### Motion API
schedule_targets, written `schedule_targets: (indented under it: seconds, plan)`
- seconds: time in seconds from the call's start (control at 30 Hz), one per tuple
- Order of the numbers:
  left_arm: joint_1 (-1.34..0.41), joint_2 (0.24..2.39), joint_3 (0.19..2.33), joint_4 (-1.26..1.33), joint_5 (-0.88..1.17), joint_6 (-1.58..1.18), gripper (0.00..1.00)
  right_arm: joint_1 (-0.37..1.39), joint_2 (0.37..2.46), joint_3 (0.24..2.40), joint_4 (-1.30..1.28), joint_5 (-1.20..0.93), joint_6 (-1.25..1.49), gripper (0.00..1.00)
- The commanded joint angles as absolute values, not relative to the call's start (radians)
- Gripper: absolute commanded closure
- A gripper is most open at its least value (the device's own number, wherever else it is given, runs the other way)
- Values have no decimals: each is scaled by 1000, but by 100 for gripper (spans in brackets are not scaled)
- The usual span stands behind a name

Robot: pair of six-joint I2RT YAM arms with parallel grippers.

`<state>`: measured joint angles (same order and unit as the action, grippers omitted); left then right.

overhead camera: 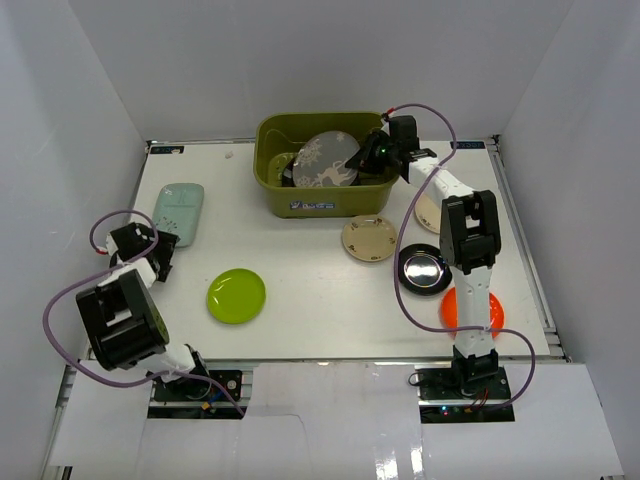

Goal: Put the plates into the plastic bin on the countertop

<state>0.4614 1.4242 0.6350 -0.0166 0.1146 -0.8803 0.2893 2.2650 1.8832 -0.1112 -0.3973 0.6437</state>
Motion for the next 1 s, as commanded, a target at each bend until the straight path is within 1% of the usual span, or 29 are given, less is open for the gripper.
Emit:
schedule_targets:
  seconds: [0.0,0.03,0.07,0.13,0.17,0.23,0.27,0.33,0.37,0.43,0.47,0.53,0.63,0.67,0.7,0.73,0.77,0.8,0.87,0.9,0.93,0.97]
  plan:
    - [471,1494,692,72,94,-856,13,291,2212,1941,26,-449,669,89]
    - [471,1514,698,84,98,-854,13,291,2210,1931,25,-448,669,86]
    - [472,1555,709,89,103,-854,14,291,2209,1922,23,-446,667,79]
    - [472,1607,739,97,113,-859,17,295,2207,1901,8,-439,657,71]
    - [472,1624,747,106,133,-861,19,295,2206,1895,2,-433,649,63]
    - [471,1649,776,104,133,-864,22,298,2198,1876,-9,-419,631,52]
    - [472,1672,788,101,129,-864,22,298,2195,1873,-47,-401,624,40]
    - [471,1692,813,86,117,-851,24,299,2180,1865,-67,-374,597,28]
    - [472,1700,819,81,111,-848,25,301,2172,1864,-89,-345,586,16]
    - [471,1716,824,77,97,-842,26,310,2146,1864,-115,-307,542,8]
    - [472,1721,824,77,94,-842,28,313,2137,1865,-141,-270,523,0]
    - [471,1729,822,83,92,-845,31,325,2108,1865,-173,-221,470,9]
    - [472,1738,815,84,81,-848,41,348,2068,1864,-230,-83,393,10]
    - [471,1740,812,86,77,-848,48,354,2057,1864,-247,-57,374,10]
    - [472,1741,811,87,72,-845,52,366,2045,1852,-267,-37,361,10]
    - [472,1744,810,89,68,-842,58,374,2013,1838,-267,-25,347,10]
    - [472,1746,808,95,71,-830,65,379,1991,1819,-264,-20,328,10]
    - [472,1749,805,100,74,-827,76,383,1974,1780,-258,-24,325,10]
    - [472,1744,799,107,87,-827,86,387,1921,1744,-244,-75,334,10]
    - [471,1740,786,123,94,-827,95,388,1905,1727,-239,-95,339,10]
    - [472,1732,778,129,100,-827,100,388,1875,1700,-238,-132,342,10]
    - [472,1715,769,132,110,-828,100,390,1858,1688,-236,-146,345,10]
